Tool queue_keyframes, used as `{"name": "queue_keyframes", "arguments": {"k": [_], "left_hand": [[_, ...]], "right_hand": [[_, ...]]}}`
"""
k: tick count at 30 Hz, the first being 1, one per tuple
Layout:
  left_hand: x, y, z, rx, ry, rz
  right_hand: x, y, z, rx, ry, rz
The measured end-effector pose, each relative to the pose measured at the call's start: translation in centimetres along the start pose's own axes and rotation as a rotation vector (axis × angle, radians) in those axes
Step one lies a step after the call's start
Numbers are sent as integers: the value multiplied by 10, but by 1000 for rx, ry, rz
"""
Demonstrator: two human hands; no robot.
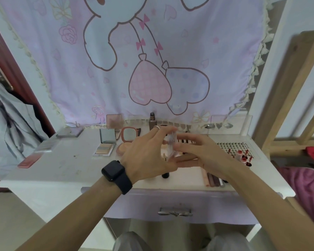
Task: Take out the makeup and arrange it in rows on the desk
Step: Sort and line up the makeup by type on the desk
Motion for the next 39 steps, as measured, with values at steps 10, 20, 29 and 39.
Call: {"name": "queue_keyframes", "arguments": {"k": [10,20,29,39], "left_hand": [[16,-9,4,-134,-299,-128],[24,-12,10,-280,-640,-266],[33,-4,0,-69,-36,-60],[41,-13,-27,-176,194,-87]], "right_hand": [[-2,4,7,-142,135,35],[5,3,2,-206,225,76],[5,4,18,-280,114,-41],[14,12,53,-199,40,-125]]}}
Point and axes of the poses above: each hand's wrist, its own y-axis towards the middle knuckle, its own z-axis out of the palm, x = y × z, the point moved 3 cm from there along y, towards the middle knuckle, and after that the axes turned 8 degrees about -x, right-handed, at the moved point
